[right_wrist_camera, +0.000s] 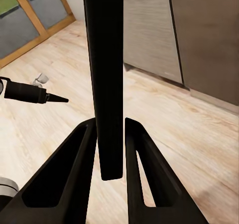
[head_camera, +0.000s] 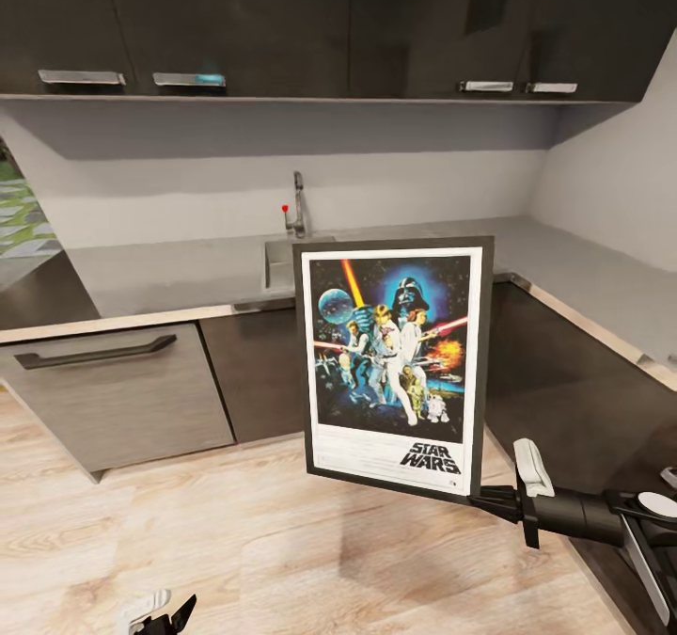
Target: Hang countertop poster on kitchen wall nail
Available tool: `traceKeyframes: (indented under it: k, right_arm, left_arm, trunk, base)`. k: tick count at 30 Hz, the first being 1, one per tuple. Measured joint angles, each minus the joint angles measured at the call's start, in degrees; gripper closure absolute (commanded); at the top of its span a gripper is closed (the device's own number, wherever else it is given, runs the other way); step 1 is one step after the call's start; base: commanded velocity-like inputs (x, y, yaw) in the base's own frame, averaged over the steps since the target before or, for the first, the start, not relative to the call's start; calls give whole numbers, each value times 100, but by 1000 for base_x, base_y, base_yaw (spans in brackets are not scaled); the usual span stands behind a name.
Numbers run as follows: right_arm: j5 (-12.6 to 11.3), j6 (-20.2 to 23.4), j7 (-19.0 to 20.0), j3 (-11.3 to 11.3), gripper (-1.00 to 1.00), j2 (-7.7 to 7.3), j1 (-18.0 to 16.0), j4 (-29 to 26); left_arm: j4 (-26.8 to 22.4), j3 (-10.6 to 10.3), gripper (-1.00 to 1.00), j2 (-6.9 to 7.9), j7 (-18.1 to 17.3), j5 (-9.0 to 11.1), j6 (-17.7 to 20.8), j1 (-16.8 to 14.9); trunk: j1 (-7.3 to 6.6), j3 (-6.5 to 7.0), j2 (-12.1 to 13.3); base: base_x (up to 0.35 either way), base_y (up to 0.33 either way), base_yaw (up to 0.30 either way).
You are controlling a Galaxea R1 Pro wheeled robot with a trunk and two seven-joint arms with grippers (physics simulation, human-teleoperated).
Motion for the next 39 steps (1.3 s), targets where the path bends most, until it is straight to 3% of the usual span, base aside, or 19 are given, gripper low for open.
traceKeyframes:
  k: [37,39]
  right_arm:
    - [0,31,0,-17,100,0,0,-9]
    - [0,31,0,-17,100,0,0,-9]
  left_arm:
    - [-6,-12,-100,-8,5,0,8,0]
    - [-15,-36,-100,-8,125,0,20,0]
  trunk:
    - [-813,665,1485]
    - [-857,701,1565]
  base:
    - [0,0,0]
    - [0,0,0]
